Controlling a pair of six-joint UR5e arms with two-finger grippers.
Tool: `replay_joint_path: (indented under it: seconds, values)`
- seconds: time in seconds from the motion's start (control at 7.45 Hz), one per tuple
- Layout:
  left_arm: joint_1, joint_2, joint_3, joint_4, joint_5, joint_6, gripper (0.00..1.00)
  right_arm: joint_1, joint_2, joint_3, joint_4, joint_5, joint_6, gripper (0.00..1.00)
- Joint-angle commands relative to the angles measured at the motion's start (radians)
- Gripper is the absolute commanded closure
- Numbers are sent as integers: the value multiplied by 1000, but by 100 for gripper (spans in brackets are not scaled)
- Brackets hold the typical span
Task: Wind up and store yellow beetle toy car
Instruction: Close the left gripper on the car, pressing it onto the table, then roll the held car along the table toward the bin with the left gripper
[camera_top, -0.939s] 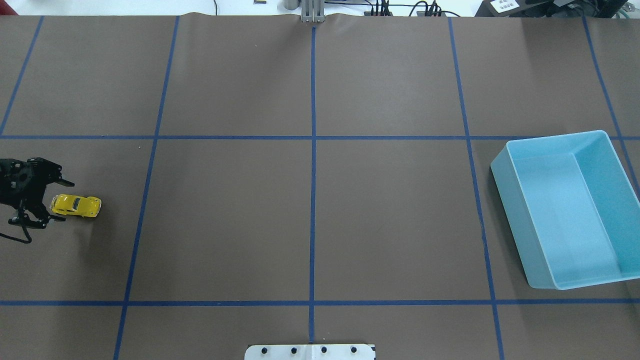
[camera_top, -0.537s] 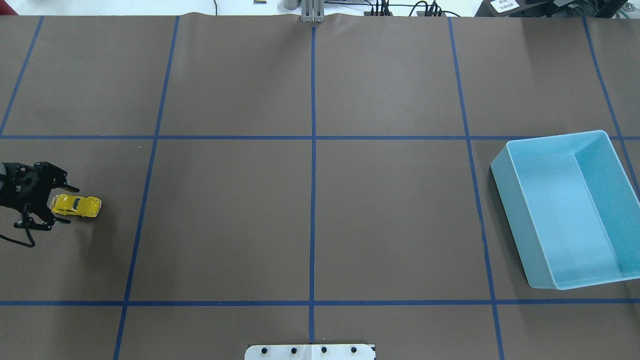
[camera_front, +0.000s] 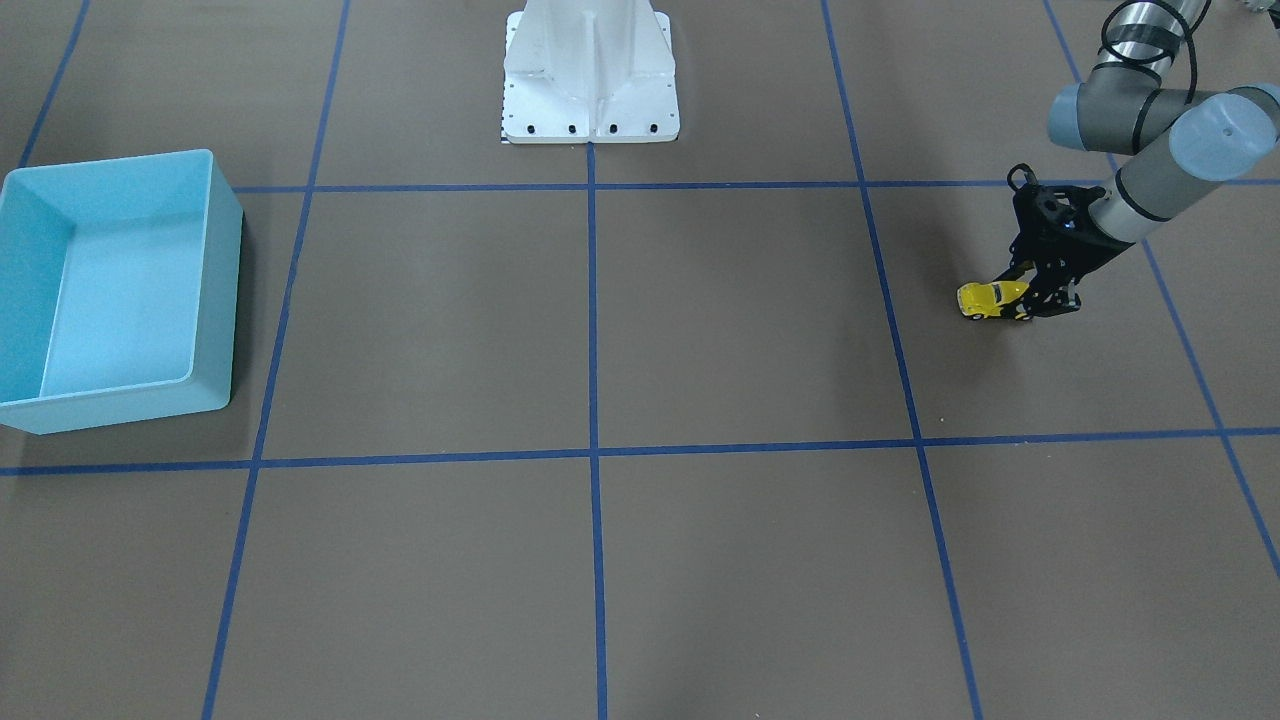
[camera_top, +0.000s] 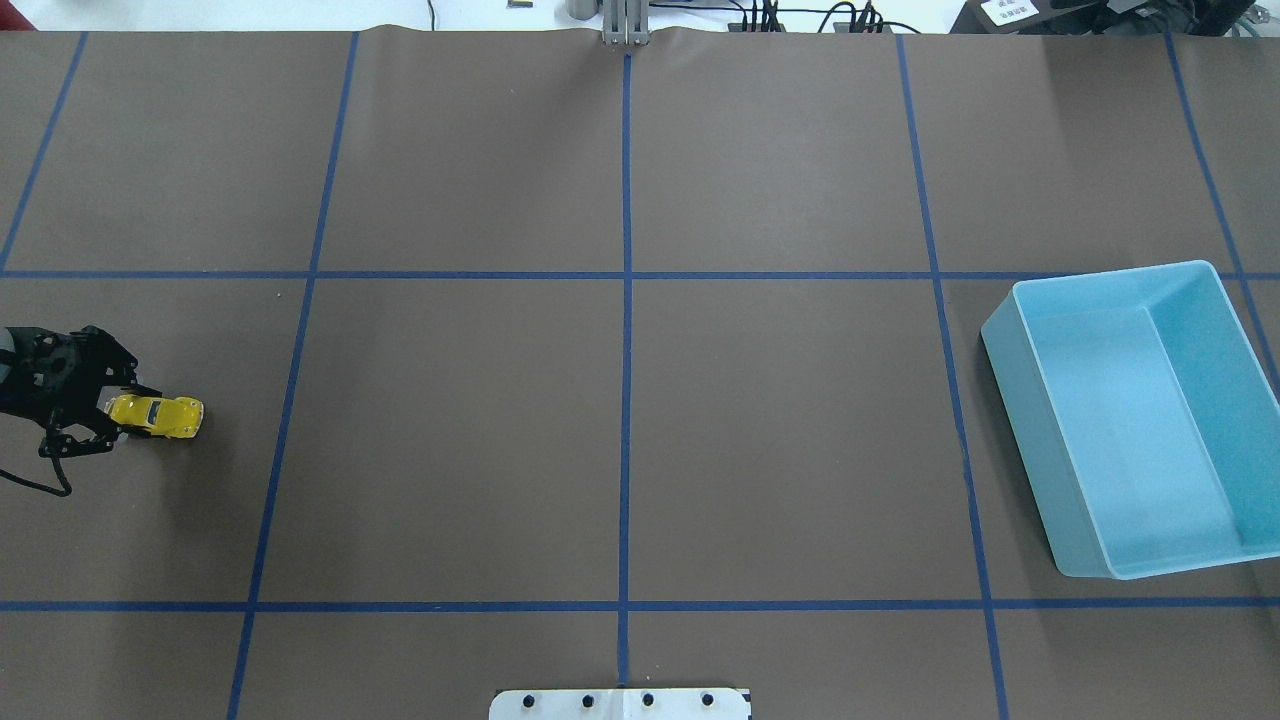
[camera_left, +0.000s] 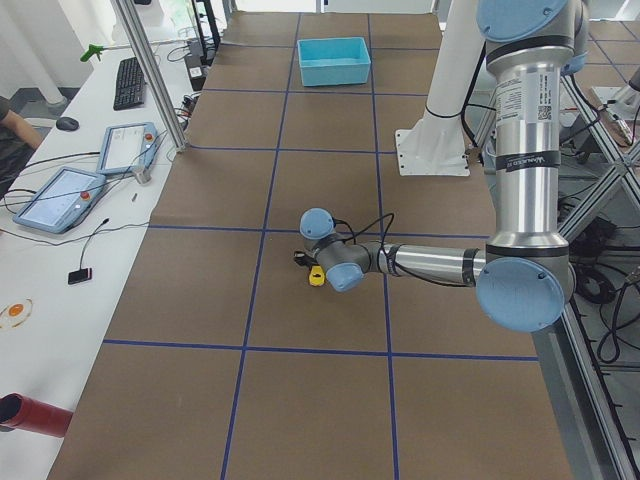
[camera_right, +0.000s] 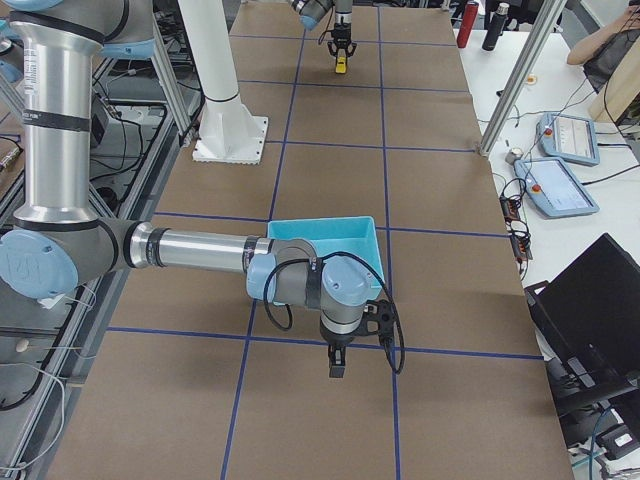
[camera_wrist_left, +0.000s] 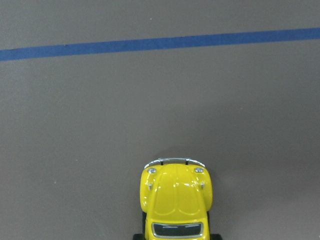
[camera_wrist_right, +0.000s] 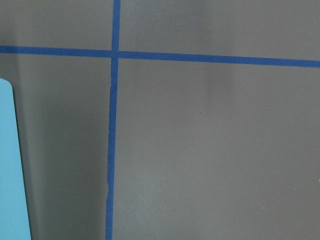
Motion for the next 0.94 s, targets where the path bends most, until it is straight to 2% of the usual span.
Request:
replay_joint_path:
  seconds: [0.0,0.27,0.81]
  values:
    - [0,-9,-50,0,0,0,80,0,0,0,-2,0,0,1]
    - [3,-70,-73,11,14,-18,83,0,0,0,0,0,0,1]
    - [146,-157,-74,3,73,-148,84,0,0,0,0,0,0,1]
